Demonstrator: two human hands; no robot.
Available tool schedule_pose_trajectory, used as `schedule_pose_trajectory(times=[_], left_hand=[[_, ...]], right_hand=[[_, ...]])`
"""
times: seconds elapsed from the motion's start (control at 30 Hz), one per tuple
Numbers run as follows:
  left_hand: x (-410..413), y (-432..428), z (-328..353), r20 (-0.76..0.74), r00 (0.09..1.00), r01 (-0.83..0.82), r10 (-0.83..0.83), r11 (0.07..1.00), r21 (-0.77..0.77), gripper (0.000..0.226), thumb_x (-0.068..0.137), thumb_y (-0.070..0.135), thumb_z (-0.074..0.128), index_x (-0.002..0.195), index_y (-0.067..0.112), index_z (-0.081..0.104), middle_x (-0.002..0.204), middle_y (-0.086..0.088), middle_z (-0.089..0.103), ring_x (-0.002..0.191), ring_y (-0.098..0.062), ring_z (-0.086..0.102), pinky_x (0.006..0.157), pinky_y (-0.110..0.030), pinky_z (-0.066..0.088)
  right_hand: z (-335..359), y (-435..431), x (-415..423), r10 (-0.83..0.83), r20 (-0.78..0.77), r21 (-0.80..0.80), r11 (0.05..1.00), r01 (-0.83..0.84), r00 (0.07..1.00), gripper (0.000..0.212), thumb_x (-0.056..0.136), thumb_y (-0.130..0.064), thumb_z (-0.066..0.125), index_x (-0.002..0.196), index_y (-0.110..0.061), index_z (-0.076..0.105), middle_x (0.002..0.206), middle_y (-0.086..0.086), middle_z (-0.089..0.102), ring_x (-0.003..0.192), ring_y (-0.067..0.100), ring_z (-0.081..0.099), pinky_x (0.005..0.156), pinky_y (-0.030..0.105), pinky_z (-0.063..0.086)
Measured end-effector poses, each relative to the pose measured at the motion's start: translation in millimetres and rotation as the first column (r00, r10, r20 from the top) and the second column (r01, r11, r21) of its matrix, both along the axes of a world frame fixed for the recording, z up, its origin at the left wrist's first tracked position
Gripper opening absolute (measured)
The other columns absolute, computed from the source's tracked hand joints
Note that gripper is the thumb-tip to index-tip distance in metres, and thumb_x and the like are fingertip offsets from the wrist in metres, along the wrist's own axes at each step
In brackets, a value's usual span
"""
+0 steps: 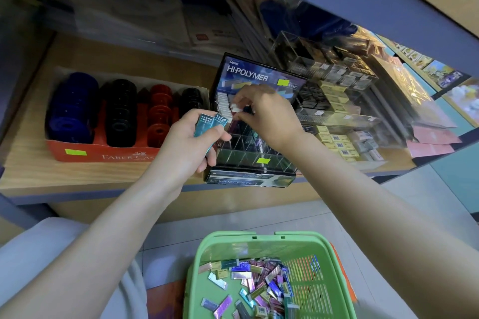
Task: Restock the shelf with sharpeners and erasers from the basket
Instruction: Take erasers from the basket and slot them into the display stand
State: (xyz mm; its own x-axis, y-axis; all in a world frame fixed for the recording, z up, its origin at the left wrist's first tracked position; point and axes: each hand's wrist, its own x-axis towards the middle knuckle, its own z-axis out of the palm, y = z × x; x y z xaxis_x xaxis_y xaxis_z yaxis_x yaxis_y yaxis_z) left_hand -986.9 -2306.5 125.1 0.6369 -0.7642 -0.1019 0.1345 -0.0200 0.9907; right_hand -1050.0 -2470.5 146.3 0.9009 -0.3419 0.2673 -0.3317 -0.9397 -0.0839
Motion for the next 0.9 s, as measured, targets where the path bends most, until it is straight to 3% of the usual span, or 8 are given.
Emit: schedule_pose_trajectory(times=[0.07, 0.13, 0.27, 0.43, 0.53, 0.6, 0.73, 0.9], left_hand=[[0.0, 0.3, -1.2, 0.020, 1.000, 0.017, -0.017, 1.000, -0.015, 0.016, 0.098, 0.013, 0.047, 0.115, 0.013, 0.051, 0.090, 0.000, 0.067, 0.038, -0.003, 0.041, 0.037, -0.015, 0.033], [-0.1, -0.1, -3.8, 0.023, 0.999, 0.029, -0.028, 0.999, -0.023, 0.015, 0.099, 0.015, 0.048, 0.113, 0.011, 0.052, 0.081, -0.002, 0.065, 0.038, -0.004, 0.041, 0.040, -0.015, 0.035], [-2.7, -1.5, -5.5, 0.058, 0.996, 0.069, -0.068, 0.998, -0.008, 0.012, 0.096, 0.018, 0.053, 0.106, 0.019, 0.060, 0.062, -0.002, 0.055, 0.044, -0.005, 0.043, 0.046, -0.012, 0.037], [-10.4, -1.9, -0.8, 0.104, 0.984, 0.149, -0.146, 0.989, -0.019, 0.011, 0.095, 0.014, 0.055, 0.105, 0.014, 0.059, 0.075, -0.004, 0.061, 0.049, 0.000, 0.054, 0.050, -0.011, 0.043], [-11.8, -3.5, -1.6, 0.126, 0.982, 0.141, -0.142, 0.990, 0.020, 0.006, 0.095, 0.018, 0.053, 0.097, 0.013, 0.057, 0.064, -0.004, 0.058, 0.041, -0.004, 0.046, 0.048, -0.015, 0.042], [-12.3, -5.4, -5.3, 0.159, 0.979, 0.119, -0.125, 0.992, 0.044, 0.008, 0.094, 0.020, 0.055, 0.088, 0.015, 0.055, 0.055, 0.002, 0.050, 0.040, -0.004, 0.040, 0.048, -0.020, 0.039], [-17.3, -8.5, -6.1, 0.364, 0.919, 0.140, -0.154, 0.988, 0.065, 0.010, 0.089, 0.024, 0.061, 0.083, 0.020, 0.055, 0.057, 0.013, 0.053, 0.046, 0.003, 0.046, 0.052, -0.021, 0.033], [-19.9, -9.5, -3.0, 0.382, 0.913, 0.134, -0.142, 0.990, 0.049, 0.017, 0.087, 0.031, 0.063, 0.094, 0.023, 0.050, 0.077, 0.011, 0.055, 0.053, 0.004, 0.049, 0.052, -0.017, 0.035]], right_hand=[[4.3, 5.5, -4.8, 0.000, 0.086, 0.024, 1.000, -0.002, 0.996, 0.013, 0.089, -0.009, 0.062, 0.101, -0.008, 0.064, 0.099, 0.004, 0.062, 0.094, 0.022, 0.056, 0.074, 0.038, 0.049], [11.8, 18.9, -11.5, -0.055, 0.187, 0.240, 0.971, 0.009, 0.981, 0.011, 0.094, -0.011, 0.054, 0.097, -0.008, 0.064, 0.090, 0.001, 0.062, 0.080, 0.016, 0.059, 0.073, 0.032, 0.049], [19.7, 49.0, -31.3, -0.129, 0.087, 0.713, 0.700, 0.029, 0.988, 0.008, 0.094, -0.018, 0.056, 0.091, -0.016, 0.062, 0.078, 0.000, 0.064, 0.067, 0.009, 0.062, 0.069, 0.025, 0.055], [20.5, 53.1, -52.5, -0.219, 0.115, 0.851, 0.525, 0.017, 0.969, 0.006, 0.088, -0.005, 0.063, 0.094, -0.008, 0.063, 0.076, 0.008, 0.064, 0.062, 0.008, 0.063, 0.064, 0.019, 0.054], [23.0, 50.7, -65.1, -0.283, 0.152, 0.888, 0.461, -0.005, 0.947, 0.008, 0.089, -0.002, 0.060, 0.088, -0.010, 0.060, 0.073, 0.007, 0.062, 0.063, 0.008, 0.064, 0.066, 0.020, 0.056], [20.7, 50.4, -73.3, -0.244, 0.099, 0.859, 0.511, 0.041, 0.965, 0.010, 0.089, -0.005, 0.062, 0.086, -0.014, 0.058, 0.073, 0.003, 0.062, 0.065, 0.009, 0.064, 0.068, 0.022, 0.055], [15.2, 56.8, -81.7, -0.068, -0.134, 0.623, 0.771, 0.137, 0.989, 0.015, 0.087, -0.016, 0.066, 0.088, -0.027, 0.055, 0.077, -0.010, 0.059, 0.063, -0.001, 0.052, 0.059, 0.010, 0.038], [22.7, 61.8, -77.6, -0.018, -0.073, 0.476, 0.878, 0.050, 0.997, 0.022, 0.087, -0.023, 0.067, 0.075, -0.032, 0.050, 0.065, -0.012, 0.051, 0.057, 0.002, 0.046, 0.054, 0.012, 0.035]])
